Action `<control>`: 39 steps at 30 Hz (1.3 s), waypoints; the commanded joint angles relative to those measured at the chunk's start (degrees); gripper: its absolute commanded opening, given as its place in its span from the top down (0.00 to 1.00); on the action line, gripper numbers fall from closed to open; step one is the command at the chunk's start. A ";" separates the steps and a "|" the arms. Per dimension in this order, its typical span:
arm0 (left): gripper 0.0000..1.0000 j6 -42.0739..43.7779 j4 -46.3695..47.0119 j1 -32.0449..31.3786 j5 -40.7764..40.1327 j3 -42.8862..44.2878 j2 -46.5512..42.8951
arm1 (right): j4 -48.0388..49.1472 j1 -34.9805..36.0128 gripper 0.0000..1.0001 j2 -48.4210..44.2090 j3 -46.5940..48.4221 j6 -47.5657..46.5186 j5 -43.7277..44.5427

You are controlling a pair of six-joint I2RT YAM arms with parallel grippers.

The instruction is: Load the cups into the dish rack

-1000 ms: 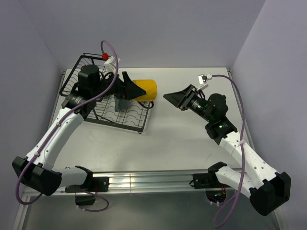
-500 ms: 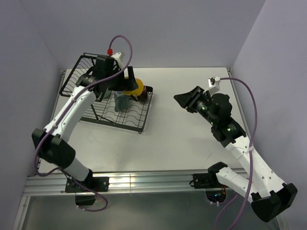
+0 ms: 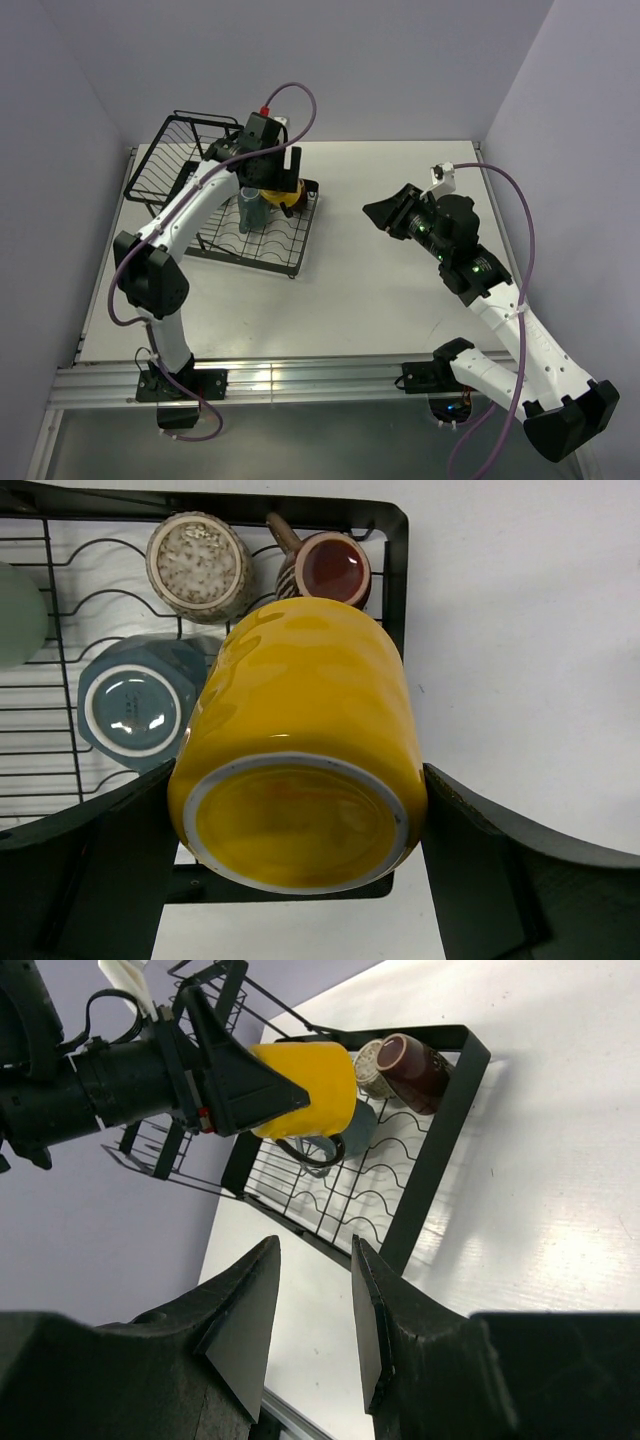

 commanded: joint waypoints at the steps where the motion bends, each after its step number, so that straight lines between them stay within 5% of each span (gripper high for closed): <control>1: 1.00 2.20 -1.23 -1.08 -5.19 5.77 1.68 | 0.45 0.25 0.57 -0.98 1.99 -1.30 1.31; 39: 0.98 5.54 -3.61 -1.97 -1.07 5.43 14.52 | 1.33 0.25 0.58 -0.45 -0.20 -1.65 0.61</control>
